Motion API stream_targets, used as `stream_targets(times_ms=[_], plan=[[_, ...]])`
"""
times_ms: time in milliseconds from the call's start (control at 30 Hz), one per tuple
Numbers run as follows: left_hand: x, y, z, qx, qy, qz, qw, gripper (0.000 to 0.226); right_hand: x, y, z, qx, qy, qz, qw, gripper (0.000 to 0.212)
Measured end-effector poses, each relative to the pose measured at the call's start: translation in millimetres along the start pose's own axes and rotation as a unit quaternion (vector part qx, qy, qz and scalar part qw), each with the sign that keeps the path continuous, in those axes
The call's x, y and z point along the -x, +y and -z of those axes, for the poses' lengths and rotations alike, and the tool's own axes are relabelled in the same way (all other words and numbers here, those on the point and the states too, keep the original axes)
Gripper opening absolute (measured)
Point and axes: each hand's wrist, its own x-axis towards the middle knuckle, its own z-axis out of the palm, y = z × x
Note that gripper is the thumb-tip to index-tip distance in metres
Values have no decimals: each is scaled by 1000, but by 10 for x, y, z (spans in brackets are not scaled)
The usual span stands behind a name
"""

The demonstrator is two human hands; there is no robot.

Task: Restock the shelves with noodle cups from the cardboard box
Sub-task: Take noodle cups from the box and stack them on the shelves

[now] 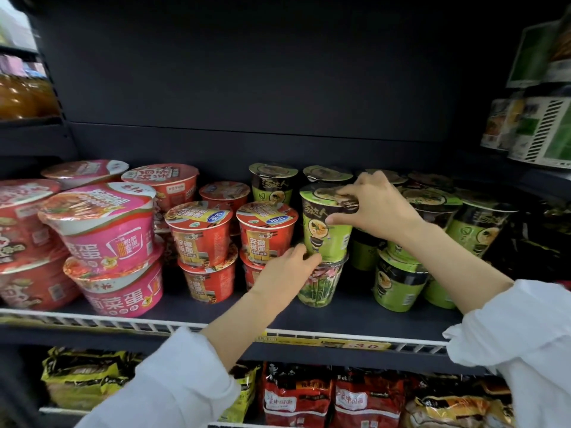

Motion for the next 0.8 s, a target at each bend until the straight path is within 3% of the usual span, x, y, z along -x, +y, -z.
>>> stream_targets(times_ms=[100, 267, 500, 633, 800], plan=[[8, 79, -112, -31, 70, -45, 996, 33, 27, -28, -64, 12, 21, 11, 1000, 71], [-50, 86, -40, -10, 90, -40, 995, 34, -2, -5, -76, -44, -8, 6, 999, 68], [-21, 86, -119, 57, 124, -70, 988, 26, 13, -50, -46, 9, 7, 2, 1000, 73], [-54, 184, -128, 87, 110, -169, 976, 40, -18, -146, 31, 27, -17, 14, 999, 77], [75, -170, -118, 177, 107, -83, 975, 18, -39, -55, 151, -33, -106, 19, 994, 71]])
